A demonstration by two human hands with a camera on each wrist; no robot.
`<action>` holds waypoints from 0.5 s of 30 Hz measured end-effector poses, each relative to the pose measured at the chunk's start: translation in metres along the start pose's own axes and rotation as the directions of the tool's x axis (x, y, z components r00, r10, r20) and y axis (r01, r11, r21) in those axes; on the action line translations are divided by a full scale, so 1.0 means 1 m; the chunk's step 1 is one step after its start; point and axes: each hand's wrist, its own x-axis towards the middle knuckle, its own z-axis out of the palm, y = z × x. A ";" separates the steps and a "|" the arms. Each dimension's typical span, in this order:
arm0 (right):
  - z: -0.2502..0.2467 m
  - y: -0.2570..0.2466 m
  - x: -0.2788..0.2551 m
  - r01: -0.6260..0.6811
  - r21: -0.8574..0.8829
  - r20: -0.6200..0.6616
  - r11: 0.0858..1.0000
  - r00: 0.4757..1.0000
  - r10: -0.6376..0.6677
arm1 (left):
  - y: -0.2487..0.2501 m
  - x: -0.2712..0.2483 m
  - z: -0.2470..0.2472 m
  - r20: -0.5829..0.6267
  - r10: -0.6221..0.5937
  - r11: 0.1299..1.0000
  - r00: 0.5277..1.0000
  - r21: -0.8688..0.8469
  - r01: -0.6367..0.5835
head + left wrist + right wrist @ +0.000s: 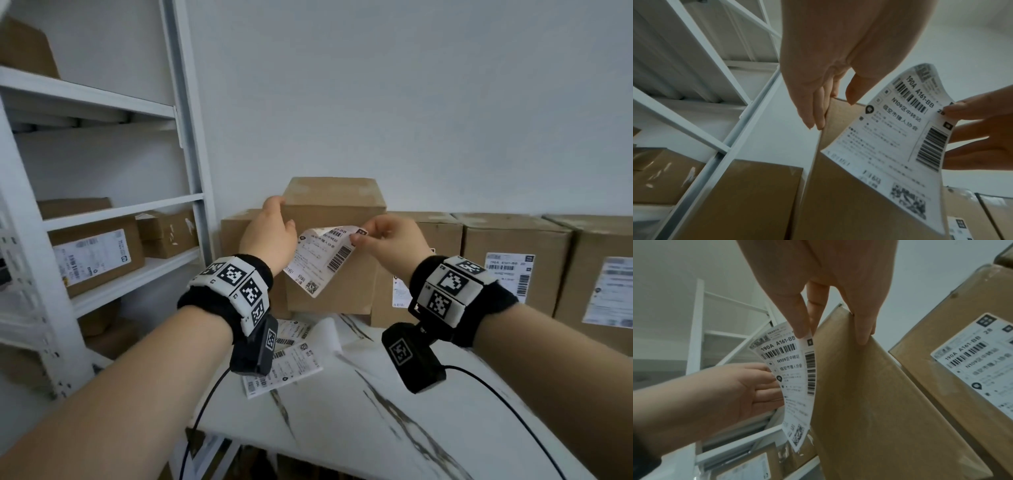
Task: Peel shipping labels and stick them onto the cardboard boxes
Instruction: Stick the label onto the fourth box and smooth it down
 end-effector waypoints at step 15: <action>-0.077 -0.051 -0.055 -0.021 0.173 -0.069 0.985 0.997 0.033 | 0.068 -0.040 -0.051 -0.024 0.161 0.987 0.987 -0.014 -0.161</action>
